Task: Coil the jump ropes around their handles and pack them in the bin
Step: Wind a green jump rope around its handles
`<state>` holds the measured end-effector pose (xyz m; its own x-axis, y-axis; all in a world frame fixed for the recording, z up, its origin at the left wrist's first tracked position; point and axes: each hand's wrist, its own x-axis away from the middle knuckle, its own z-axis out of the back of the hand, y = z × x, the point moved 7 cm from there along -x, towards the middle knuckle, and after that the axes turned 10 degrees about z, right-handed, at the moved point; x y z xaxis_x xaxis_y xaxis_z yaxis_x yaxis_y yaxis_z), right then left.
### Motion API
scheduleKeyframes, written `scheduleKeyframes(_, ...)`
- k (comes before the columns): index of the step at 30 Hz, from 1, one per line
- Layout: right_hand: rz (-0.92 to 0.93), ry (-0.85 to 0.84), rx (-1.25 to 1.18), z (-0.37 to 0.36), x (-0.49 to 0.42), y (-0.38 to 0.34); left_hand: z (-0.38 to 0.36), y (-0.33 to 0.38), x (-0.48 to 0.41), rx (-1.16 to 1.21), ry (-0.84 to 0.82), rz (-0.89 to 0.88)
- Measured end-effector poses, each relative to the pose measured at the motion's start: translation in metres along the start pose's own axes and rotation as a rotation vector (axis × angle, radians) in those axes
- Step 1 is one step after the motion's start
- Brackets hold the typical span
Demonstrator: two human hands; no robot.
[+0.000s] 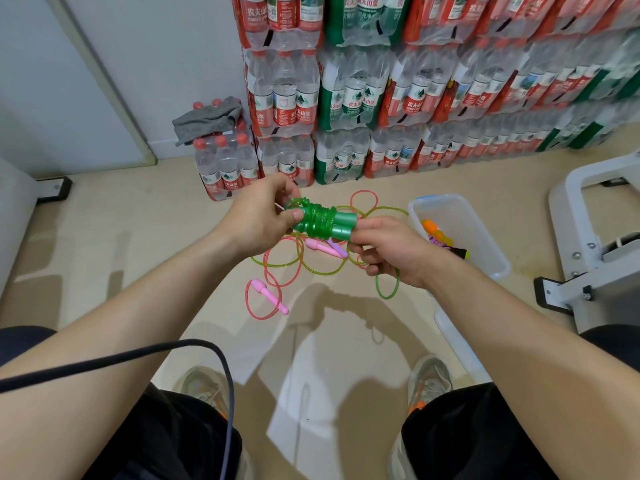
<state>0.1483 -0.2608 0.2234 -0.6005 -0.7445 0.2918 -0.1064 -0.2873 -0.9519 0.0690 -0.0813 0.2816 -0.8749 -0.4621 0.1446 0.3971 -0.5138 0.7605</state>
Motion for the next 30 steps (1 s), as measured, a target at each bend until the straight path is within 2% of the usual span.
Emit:
scheduleKeyframes(7,0.045,0.069,0.098,-0.005,-0.006,0.006,-0.023,0.004,0.012,0.157,-0.108,0.086)
scheduleKeyframes(11,0.049,0.056,0.178,-0.008,-0.007,0.007,-0.037,-0.003,0.018,-0.039,-0.029,0.029)
scheduleKeyframes(13,0.057,0.046,0.225,-0.011,-0.005,0.006,-0.038,-0.008,0.017,-0.089,0.001,0.058)
scheduleKeyframes(18,0.039,-0.014,0.343,-0.014,-0.002,0.007,-0.04,-0.013,0.01,-0.153,-0.077,0.106)
scheduleKeyframes(24,-0.028,-0.164,0.289,-0.018,0.003,0.009,-0.048,-0.01,0.012,-0.077,-0.202,0.117)
scheduleKeyframes(27,0.021,-0.104,0.313,-0.015,0.003,0.001,-0.047,-0.012,0.012,-0.043,-0.189,0.123)
scheduleKeyframes(30,0.042,-0.017,0.304,-0.01,0.002,-0.008,-0.047,-0.012,0.011,-0.108,-0.14,0.095)
